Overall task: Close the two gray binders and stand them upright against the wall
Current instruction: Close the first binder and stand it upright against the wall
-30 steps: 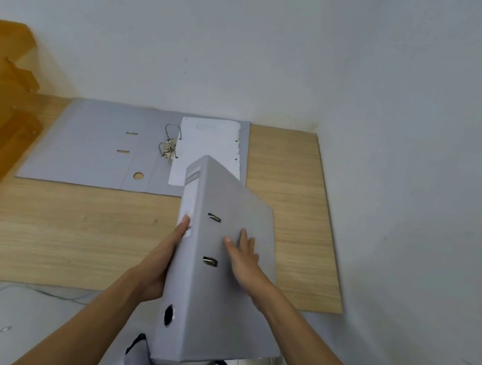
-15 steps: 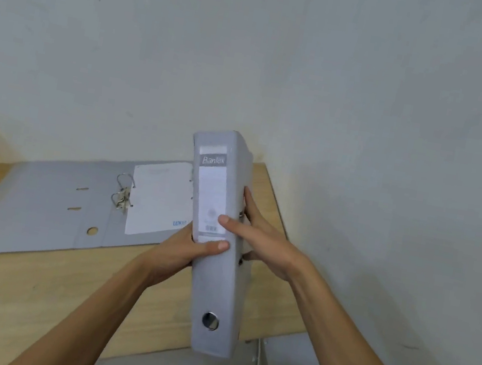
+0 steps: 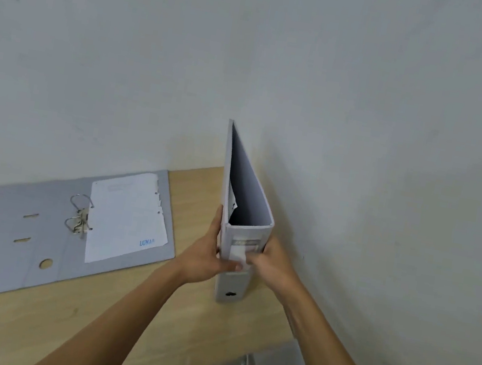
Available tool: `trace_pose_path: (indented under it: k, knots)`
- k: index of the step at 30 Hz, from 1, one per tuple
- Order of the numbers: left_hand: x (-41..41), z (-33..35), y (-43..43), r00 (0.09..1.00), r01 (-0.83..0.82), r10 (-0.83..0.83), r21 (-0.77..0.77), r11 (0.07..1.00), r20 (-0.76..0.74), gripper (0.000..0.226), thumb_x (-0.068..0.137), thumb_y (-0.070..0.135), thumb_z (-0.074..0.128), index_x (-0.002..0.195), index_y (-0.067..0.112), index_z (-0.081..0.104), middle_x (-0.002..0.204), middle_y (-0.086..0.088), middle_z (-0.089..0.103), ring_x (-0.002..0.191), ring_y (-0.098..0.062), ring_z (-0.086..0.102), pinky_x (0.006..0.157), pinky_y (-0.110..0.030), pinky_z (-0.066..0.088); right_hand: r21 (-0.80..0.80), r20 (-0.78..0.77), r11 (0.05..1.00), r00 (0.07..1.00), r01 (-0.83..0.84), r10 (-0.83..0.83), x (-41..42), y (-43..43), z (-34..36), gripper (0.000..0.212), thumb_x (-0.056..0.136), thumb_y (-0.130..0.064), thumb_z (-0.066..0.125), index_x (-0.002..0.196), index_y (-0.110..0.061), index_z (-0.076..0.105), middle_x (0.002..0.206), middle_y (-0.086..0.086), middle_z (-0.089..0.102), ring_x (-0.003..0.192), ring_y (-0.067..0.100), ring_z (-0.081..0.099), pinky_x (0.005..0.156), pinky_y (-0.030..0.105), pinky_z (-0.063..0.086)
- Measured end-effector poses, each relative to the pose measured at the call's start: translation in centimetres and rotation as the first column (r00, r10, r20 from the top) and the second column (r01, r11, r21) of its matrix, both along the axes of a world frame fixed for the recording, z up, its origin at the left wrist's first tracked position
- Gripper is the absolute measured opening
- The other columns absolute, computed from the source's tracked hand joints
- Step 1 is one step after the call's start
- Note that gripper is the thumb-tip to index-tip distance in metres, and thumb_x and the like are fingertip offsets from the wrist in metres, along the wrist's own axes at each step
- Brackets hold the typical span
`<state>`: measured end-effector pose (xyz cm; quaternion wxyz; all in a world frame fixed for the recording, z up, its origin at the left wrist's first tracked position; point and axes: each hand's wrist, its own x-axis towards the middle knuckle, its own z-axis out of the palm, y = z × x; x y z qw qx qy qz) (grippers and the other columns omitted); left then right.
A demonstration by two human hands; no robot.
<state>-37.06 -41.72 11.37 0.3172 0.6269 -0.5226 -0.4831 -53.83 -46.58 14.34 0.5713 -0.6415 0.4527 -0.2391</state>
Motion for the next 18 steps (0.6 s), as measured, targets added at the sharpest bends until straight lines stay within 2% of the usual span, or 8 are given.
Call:
trace_pose_path:
  k: [2,3,5,8,11,13,15,18]
  knots:
    - [0.3,-0.3,-1.4,0.999,0.030,-0.031,0.071,0.997,0.014,0.119,0.077,0.021,0.086,0.161,0.016,0.002,0.125,0.010,0.062,0.108,0.001,0.063,0.101,-0.032,0.054,-0.003,-0.029,1.000,1.000,0.007,-0.007,0.2,-0.6,-0.6,0.061,0.072,0.004,0.055,0.121,-0.030,0.067,0.108,-0.012,0.075,0.102,0.000,0.068,0.072,0.014,0.054]
    - [0.4,-0.5,-2.0,0.999,0.036,-0.037,0.085,0.996,0.012,0.118,0.076,0.022,0.086,0.161,0.014,0.004,0.125,0.009,0.062,0.110,-0.003,0.063,0.103,-0.036,0.053,0.005,-0.025,1.000,1.000,0.016,-0.016,0.3,-0.8,-0.9,0.058,0.069,0.001,0.054,0.114,-0.032,0.069,0.101,-0.015,0.076,0.096,-0.003,0.068,0.067,0.013,0.053]
    - [0.9,-0.9,-3.6,0.999,0.042,-0.043,0.081,0.996,0.012,0.116,0.077,0.022,0.085,0.161,0.012,0.005,0.125,0.009,0.063,0.112,-0.005,0.064,0.104,-0.038,0.053,0.036,-0.014,0.997,0.998,0.069,-0.069,0.7,-1.6,-1.8,0.052,0.071,0.001,0.055,0.112,-0.028,0.067,0.097,-0.016,0.075,0.091,-0.001,0.068,0.062,0.009,0.050]
    - [1.6,-1.1,-6.3,0.998,0.060,-0.060,0.053,0.997,0.016,0.113,0.079,0.021,0.085,0.160,0.008,0.007,0.136,-0.001,0.061,0.124,-0.017,0.061,0.106,-0.042,0.052,0.102,-0.008,0.986,0.991,0.131,-0.131,1.5,-2.9,-2.8,0.047,0.088,-0.001,0.051,0.125,-0.029,0.057,0.107,-0.018,0.067,0.099,0.001,0.064,0.065,0.003,0.046]
    - [2.2,-1.1,-9.1,0.998,0.060,-0.060,0.027,0.998,0.022,0.114,0.080,0.023,0.084,0.160,0.010,0.005,0.147,-0.005,0.053,0.131,-0.020,0.055,0.109,-0.039,0.049,0.190,-0.059,0.958,0.976,0.216,-0.209,2.5,-4.8,-3.8,0.036,0.094,-0.017,0.050,0.127,-0.027,0.057,0.116,-0.004,0.067,0.101,0.009,0.062,0.065,0.014,0.048]
    - [2.3,-1.1,-10.7,0.999,0.038,-0.038,0.007,0.999,0.013,0.114,0.081,0.023,0.082,0.161,0.013,0.001,0.153,-0.006,0.047,0.138,-0.023,0.050,0.113,-0.042,0.045,0.300,-0.100,0.894,0.943,0.332,-0.317,3.2,-6.0,-4.2,0.032,0.094,-0.027,0.053,0.124,-0.020,0.060,0.117,0.007,0.068,0.096,0.014,0.063,0.066,0.024,0.047]
    - [2.4,-1.2,-12.4,1.000,0.019,-0.019,-0.013,1.000,-0.003,0.114,0.083,0.022,0.081,0.161,0.016,-0.003,0.158,-0.006,0.041,0.143,-0.025,0.044,0.115,-0.046,0.042,0.436,-0.093,0.797,0.902,0.418,-0.422,4.1,-7.1,-4.7,0.040,0.094,-0.036,0.057,0.127,-0.014,0.060,0.116,0.010,0.068,0.100,0.022,0.065,0.074,0.032,0.051]
    - [2.6,-1.2,-14.6,1.000,-0.001,0.001,-0.023,1.000,-0.009,0.121,0.084,0.023,0.080,0.160,0.023,-0.014,0.164,-0.002,0.032,0.147,-0.025,0.039,0.116,-0.049,0.040,0.582,-0.003,0.668,0.823,0.464,-0.568,5.4,-8.7,-5.3,0.041,0.096,-0.036,0.058,0.127,-0.009,0.061,0.105,0.007,0.068,0.100,0.026,0.066,0.079,0.033,0.052]
